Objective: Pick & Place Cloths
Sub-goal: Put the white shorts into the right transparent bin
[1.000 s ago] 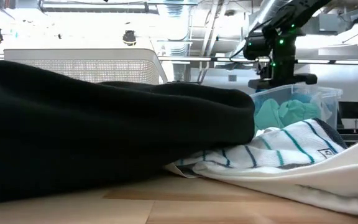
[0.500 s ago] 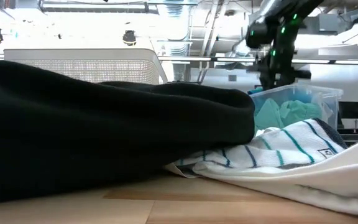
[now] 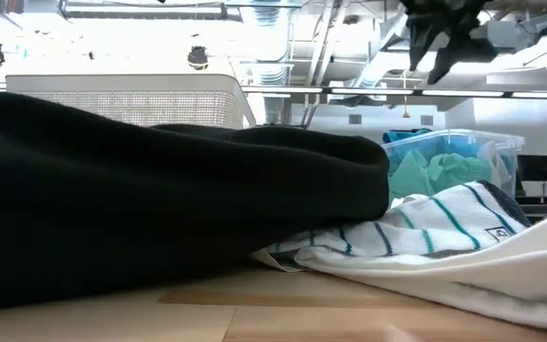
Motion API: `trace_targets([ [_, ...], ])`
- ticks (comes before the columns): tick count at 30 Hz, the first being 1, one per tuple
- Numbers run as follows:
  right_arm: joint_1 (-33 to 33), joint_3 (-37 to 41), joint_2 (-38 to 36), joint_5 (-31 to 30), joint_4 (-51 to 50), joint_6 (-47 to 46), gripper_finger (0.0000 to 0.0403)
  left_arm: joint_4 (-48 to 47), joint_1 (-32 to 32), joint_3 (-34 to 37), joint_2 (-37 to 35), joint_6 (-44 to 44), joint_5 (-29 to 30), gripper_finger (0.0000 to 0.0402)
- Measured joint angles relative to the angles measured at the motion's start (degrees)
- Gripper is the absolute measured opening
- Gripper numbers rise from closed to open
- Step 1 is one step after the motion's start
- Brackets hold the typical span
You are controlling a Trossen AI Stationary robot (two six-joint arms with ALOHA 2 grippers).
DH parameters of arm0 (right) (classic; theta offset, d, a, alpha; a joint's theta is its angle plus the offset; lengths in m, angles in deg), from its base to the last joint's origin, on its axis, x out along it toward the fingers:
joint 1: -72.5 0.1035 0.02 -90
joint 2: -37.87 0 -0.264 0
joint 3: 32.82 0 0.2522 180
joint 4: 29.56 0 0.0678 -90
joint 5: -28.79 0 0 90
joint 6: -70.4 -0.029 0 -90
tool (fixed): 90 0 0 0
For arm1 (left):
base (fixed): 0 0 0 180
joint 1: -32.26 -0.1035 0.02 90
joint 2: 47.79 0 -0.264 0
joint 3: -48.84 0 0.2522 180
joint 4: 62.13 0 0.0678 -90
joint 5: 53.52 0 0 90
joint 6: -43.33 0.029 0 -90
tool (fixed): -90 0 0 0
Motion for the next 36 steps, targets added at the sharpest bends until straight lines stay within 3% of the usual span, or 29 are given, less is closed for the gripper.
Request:
trace_targets([
  [4,15.22,6.00,1.98,-2.49,3.41,-14.36,0.0206,0.00,0.00,0.00,0.00,-0.03,0.00,0.0099],
  [9,28.53,14.42,9.12,-6.88,17.77,-28.15,0.0203,-0.03,0.00,0.00,-0.02,-0.35,-0.02,0.0099],
  [18,29.47,17.25,23.81,-8.09,31.55,-32.80,0.0258,0.00,0.00,0.00,0.00,-0.43,0.00,0.0099],
  [22,29.13,17.18,29.41,-7.93,36.31,-34.23,0.0264,-0.02,0.00,0.00,-0.01,-1.01,-0.02,0.0099],
  [25,29.26,17.21,33.98,-4.40,38.48,-36.69,0.0257,-0.02,0.00,0.00,-0.02,-2.24,-0.02,0.0099],
  [29,29.85,16.46,37.52,-1.75,40.17,-36.83,0.0203,-0.02,0.20,0.00,0.00,-2.59,-0.02,0.0099],
  [34,30.88,15.28,36.96,-1.80,38.81,-35.54,0.0034,0.00,0.20,0.00,-0.02,-2.55,-0.09,0.0099],
  [36,30.74,14.92,35.76,-2.27,38.69,-35.17,0.0020,-0.01,0.20,0.00,0.00,-2.15,-0.09,0.0099],
])
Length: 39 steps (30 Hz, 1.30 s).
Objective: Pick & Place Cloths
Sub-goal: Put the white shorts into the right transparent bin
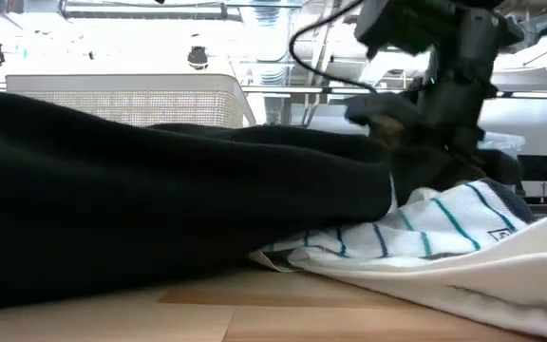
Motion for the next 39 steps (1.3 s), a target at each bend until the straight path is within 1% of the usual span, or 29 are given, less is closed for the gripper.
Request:
trace_targets([
  [4,-1.32,-1.65,-4.92,-3.17,-2.42,1.97,0.0008,-0.06,0.00,0.00,-0.01,0.05,0.00,0.0099],
  [7,-2.06,-5.21,-10.37,-7.54,-8.40,4.11,0.0007,-0.04,-0.03,0.00,0.00,0.07,0.00,0.0099],
  [13,-4.09,-16.85,-21.85,-21.34,-24.57,10.72,0.0003,-0.05,-0.04,0.00,0.00,0.05,0.02,0.0099],
  [16,-5.72,-23.67,-26.24,-28.00,-32.04,15.05,0.0003,-0.04,-0.04,0.01,0.00,0.03,0.02,0.0099],
  [21,-10.40,-34.29,-31.35,-39.69,-40.59,26.03,0.0001,-0.01,-0.05,0.00,0.00,0.05,0.08,0.0099],
  [24,-15.15,-38.96,-33.77,-44.36,-42.86,33.67,0.0001,0.19,-0.09,0.01,-0.01,0.03,0.10,0.0099],
  [27,-21.78,-41.52,-35.87,-45.25,-42.84,41.10,0.0001,0.24,-0.09,0.00,-0.02,0.03,0.34,0.0099],
  [29,-26.35,-41.93,-36.80,-45.22,-42.95,44.37,0.0001,0.31,-0.09,0.02,-0.02,0.01,0.97,0.0099],
  [34,-36.36,-40.34,-38.27,-43.28,-45.94,48.32,0.0000,0.55,-0.09,0.01,0.00,0.00,1.55,0.0099],
  [36,-39.16,-39.17,-38.31,-42.25,-46.65,49.86,0.0000,0.66,-0.09,0.00,0.00,0.01,2.48,0.0099],
  [39,-42.02,-36.57,-38.31,-39.06,-45.64,51.33,0.0000,0.70,-0.10,0.01,-0.02,-0.01,2.70,0.0099],
])
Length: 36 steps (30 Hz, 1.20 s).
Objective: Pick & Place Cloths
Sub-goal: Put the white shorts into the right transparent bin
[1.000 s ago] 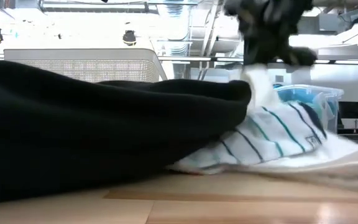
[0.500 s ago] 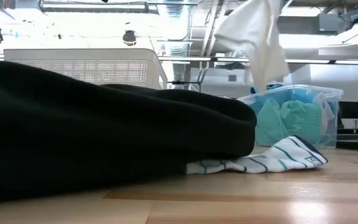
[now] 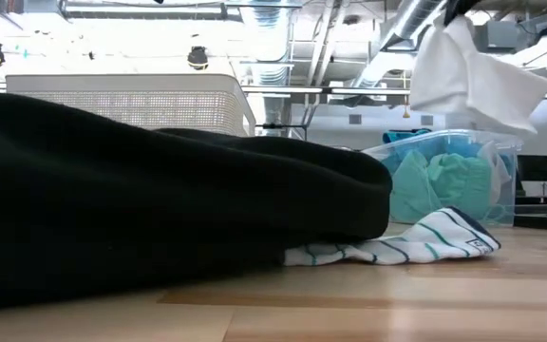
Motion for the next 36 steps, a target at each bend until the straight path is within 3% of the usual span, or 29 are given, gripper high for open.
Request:
trace_targets([
  [4,-1.96,3.74,0.04,2.66,3.56,1.50,0.0001,0.00,0.01,0.00,0.01,0.01,0.12,0.0099],
  [11,-4.03,8.88,0.22,11.07,19.00,4.11,0.0002,-0.02,0.01,0.01,0.02,0.00,0.08,0.0099],
  [17,-7.28,12.03,1.55,10.70,14.70,1.68,0.0002,-0.07,0.01,0.01,0.02,0.00,0.06,0.0099],
  [23,-9.15,20.66,1.62,11.30,13.50,-1.66,0.0003,-0.10,0.01,0.00,0.01,0.00,0.04,0.0099],
  [36,-17.92,37.06,6.12,23.58,26.00,0.14,0.0003,-0.11,0.01,0.01,0.02,0.02,0.04,0.0099],
])
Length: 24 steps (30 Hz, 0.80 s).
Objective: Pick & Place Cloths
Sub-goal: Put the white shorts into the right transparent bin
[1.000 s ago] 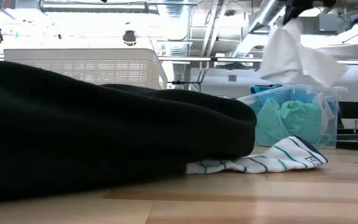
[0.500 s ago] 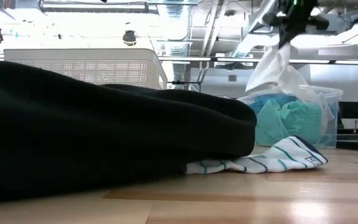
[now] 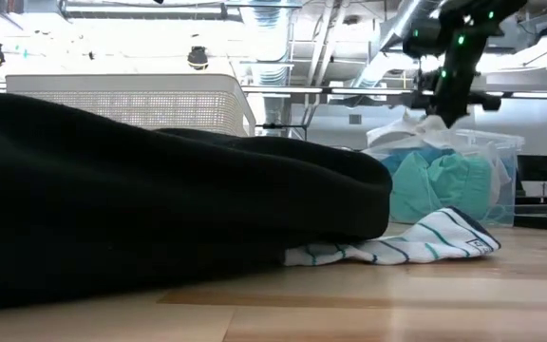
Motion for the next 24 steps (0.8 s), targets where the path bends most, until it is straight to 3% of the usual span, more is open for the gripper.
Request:
trace_targets([
  [5,-1.56,3.03,3.56,4.95,5.33,0.35,0.0003,-0.02,0.00,-0.01,0.00,-0.01,0.00,0.0099],
  [12,-1.60,3.02,10.89,5.72,5.81,-0.59,0.0005,-0.02,0.00,-0.02,0.00,0.02,-0.01,0.0099],
  [19,-2.02,1.60,14.06,7.43,4.18,0.53,0.0032,-0.02,0.00,0.00,0.00,0.11,-0.04,0.0099],
  [24,-1.87,-3.80,12.13,11.40,-1.22,11.06,0.0056,-0.01,-0.02,-0.02,0.00,0.17,-0.02,0.0099],
])
